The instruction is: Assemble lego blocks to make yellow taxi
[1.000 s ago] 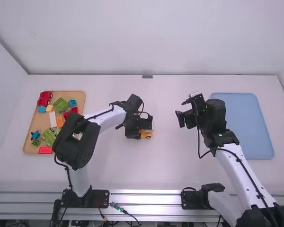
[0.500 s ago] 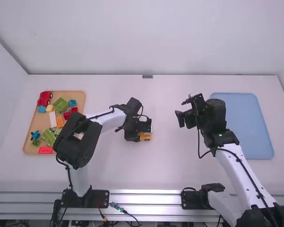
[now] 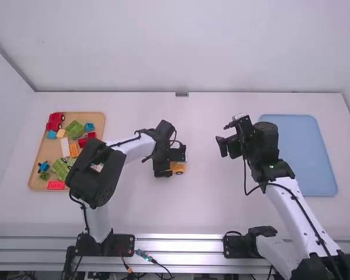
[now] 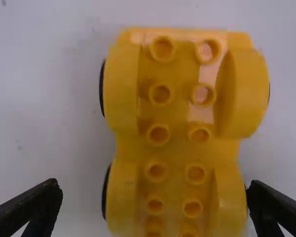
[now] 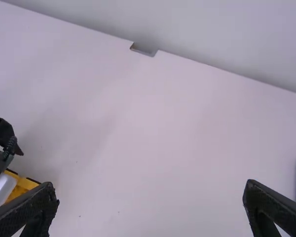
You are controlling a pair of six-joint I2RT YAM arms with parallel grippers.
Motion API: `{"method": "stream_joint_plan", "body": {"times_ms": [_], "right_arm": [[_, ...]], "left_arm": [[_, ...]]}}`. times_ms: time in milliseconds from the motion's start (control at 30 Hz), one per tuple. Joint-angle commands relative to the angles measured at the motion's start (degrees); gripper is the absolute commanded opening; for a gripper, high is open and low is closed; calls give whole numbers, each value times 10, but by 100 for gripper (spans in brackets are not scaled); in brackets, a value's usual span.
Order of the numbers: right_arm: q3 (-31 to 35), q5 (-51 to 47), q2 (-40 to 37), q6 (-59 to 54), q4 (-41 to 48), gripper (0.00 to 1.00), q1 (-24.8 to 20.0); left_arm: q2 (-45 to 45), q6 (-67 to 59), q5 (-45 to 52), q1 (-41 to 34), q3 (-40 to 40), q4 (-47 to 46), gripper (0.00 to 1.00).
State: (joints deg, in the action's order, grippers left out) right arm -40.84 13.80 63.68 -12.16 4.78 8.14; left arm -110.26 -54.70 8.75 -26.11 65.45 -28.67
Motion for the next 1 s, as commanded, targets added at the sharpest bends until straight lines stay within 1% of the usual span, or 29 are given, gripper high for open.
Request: {"method": "stream_joint_plan", "body": {"times_ms": [0, 133, 167, 267, 333, 367, 400, 433, 467, 533, 567, 600, 700, 767, 900, 967], "right_arm": [[5, 4, -6, 3, -5, 99, 2], [5, 17, -6, 3, -10, 99, 2], [5, 17, -6, 3, -12, 99, 2], [5, 16, -6, 3, -14, 99, 2], [5, 16, -6, 3, -14, 99, 2], [5, 16, -6, 3, -14, 99, 2], [5, 16, -6, 3, -14, 99, 2], [5, 16, -6, 3, -16, 99, 2], [5, 16, -6, 3, -17, 99, 2], [5, 16, -6, 3, -23, 99, 2], [5, 16, -6, 3, -27, 99, 2], [5, 16, -6, 3, -29, 99, 2], [5, 16, -6, 4, -44, 99, 2], [5, 15, -6, 8, -55, 99, 2], [5, 14, -6, 16, -75, 99, 2], [5, 14, -6, 16, -86, 99, 2]], "left_arm": [[-3, 35, -22, -2, 41, -28, 99], [5, 31, -18, 0, 117, -126, 99], [5, 35, -23, 3, 160, -171, 99], [5, 48, -31, 13, 220, -230, 99], [5, 69, -39, 21, 239, -238, 99], [5, 111, -57, 39, 265, -243, 99], [5, 128, -64, 48, 274, -244, 99], [7, 171, -71, 79, 294, -242, 99], [9, 188, -68, 95, 302, -244, 99], [13, 201, -31, 151, 316, -252, 99], [14, 210, -14, 183, 318, -253, 99], [15, 214, -8, 198, 318, -252, 99], [17, 279, -10, 289, 317, -239, 99], [17, 315, -10, 333, 316, -238, 99], [17, 424, -8, 409, 316, -208, 99], [17, 507, -8, 450, 316, -184, 99]]}}
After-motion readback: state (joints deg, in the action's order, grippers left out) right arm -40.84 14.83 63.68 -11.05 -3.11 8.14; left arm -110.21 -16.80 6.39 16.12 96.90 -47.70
